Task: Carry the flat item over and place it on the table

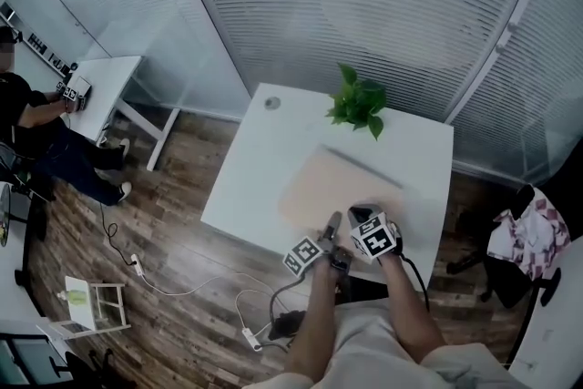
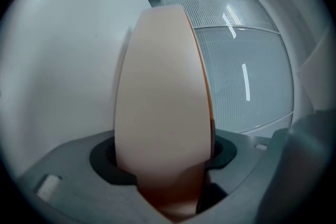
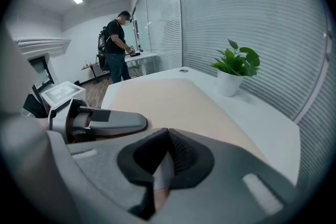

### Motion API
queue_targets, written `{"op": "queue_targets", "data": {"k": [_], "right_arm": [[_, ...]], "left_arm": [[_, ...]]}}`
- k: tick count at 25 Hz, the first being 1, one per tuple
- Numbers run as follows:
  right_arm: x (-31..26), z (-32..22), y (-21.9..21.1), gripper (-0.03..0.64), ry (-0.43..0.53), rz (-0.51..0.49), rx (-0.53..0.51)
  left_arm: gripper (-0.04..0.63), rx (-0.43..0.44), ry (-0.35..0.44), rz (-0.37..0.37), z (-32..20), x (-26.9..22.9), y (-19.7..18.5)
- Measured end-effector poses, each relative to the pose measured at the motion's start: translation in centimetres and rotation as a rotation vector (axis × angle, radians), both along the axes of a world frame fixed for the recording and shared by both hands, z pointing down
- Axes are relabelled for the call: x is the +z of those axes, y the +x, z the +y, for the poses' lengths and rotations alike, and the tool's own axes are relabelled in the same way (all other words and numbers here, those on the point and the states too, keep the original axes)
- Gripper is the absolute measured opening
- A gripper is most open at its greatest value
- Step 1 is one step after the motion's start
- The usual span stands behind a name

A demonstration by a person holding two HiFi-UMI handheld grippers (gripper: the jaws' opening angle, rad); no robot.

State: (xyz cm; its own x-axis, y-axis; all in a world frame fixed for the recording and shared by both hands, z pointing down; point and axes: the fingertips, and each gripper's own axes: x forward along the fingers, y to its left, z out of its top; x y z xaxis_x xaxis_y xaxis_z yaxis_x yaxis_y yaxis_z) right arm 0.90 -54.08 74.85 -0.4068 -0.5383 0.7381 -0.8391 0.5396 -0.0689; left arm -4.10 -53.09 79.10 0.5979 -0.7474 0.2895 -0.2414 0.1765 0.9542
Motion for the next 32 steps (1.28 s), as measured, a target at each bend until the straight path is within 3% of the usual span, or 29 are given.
{"op": "queue_targets", "data": {"k": [16,23,26,29,32], "right_arm": [[0.6,0.3,-2.6,0.003,0.064,0.068,-0.007],[1.2,0.3,-2.4,0.003,0.071,0.094,0.055],[1.0,0.3,-2.1,0.003,0.044,0.038,0.122],[0.1,1.8,-1.3,0.003,0.025,-0.034,0.24],[0.5,4.4,-0.7,0.003,0.029,-0.023,0.269]], "left_arm": [[0.322,0.005,-0.034,-0.048,3.9,0.0,-4.5],[0.322,0.011,0.042,-0.182,5.0,-2.1,-7.6],[0.321,0.014,0.079,-0.223,5.4,-3.0,-8.4],[0.321,0.021,0.086,-0.241,6.3,-3.2,-8.7],[0.321,0.015,0.105,-0.251,6.7,-3.9,-9.1]]}}
